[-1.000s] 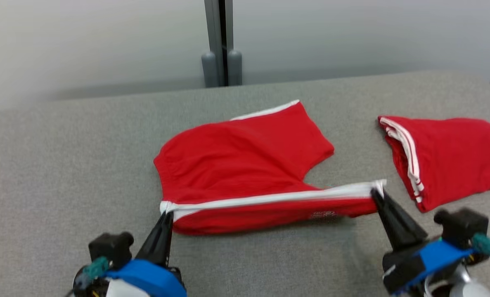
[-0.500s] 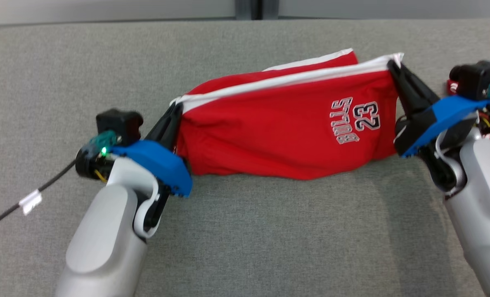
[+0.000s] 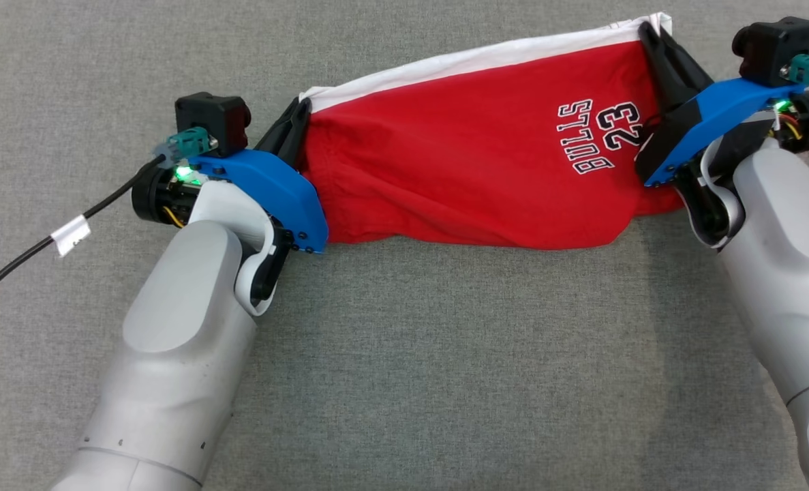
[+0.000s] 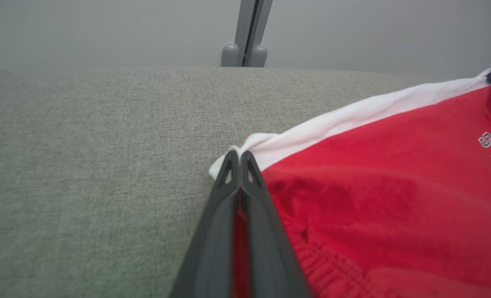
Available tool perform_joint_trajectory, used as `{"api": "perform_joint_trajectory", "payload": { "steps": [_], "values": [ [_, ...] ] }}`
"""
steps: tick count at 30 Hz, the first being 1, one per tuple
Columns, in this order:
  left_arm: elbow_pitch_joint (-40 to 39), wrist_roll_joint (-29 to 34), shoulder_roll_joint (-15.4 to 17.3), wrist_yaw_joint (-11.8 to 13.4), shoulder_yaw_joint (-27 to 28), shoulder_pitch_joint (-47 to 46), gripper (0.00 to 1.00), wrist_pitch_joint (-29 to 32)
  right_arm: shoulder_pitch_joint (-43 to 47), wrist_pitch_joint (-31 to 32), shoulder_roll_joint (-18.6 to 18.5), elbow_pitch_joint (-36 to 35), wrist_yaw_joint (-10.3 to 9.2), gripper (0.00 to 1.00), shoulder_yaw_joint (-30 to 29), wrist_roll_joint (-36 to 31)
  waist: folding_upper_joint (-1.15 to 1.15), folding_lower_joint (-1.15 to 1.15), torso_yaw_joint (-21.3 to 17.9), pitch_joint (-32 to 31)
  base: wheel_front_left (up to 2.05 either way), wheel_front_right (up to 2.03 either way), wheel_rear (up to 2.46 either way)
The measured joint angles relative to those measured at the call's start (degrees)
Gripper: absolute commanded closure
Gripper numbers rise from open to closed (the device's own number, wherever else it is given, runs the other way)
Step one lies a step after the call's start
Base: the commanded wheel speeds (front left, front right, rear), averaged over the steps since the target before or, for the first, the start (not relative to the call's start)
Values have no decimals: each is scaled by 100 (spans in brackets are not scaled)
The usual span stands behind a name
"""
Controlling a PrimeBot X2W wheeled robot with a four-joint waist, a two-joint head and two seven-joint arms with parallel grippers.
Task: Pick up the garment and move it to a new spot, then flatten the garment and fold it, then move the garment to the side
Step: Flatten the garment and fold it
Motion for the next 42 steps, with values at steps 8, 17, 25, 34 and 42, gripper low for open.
{"api": "perform_joint_trajectory", "payload": {
  "steps": [8, 17, 25, 34, 42],
  "values": [
    [353, 19, -26, -4, -287, 13, 0, -775, -88, -597, -36, 278, 0, 0, 415, -180, -1, -1, 6, -145, 0, 0, 0],
    [-506, 268, 342, 542, 66, 871, 0, -1603, 1193, -642, -76, -1440, 0, 0, -528, -781, -3, -3, -191, -656, 0, 0, 0],
    [-2181, 647, 680, 1017, 580, 2115, 0, -1617, 2711, -643, 277, -2582, 0, 0, -1314, -1336, -3, -3, -500, -1174, 0, 0, 0],
    [-2906, 728, 835, 1318, 697, 3287, 0, -1603, 4004, -355, 542, -3578, 0, 0, -1714, -1639, -4, -3, -802, -1719, 0, 0, 0],
    [-3150, 670, 880, 1438, 677, 3776, 0, -1381, 4835, 154, 714, -4452, 0, 0, -2025, -1793, -4, -2, -946, -1980, 0, 0, 0]
  ]
}}
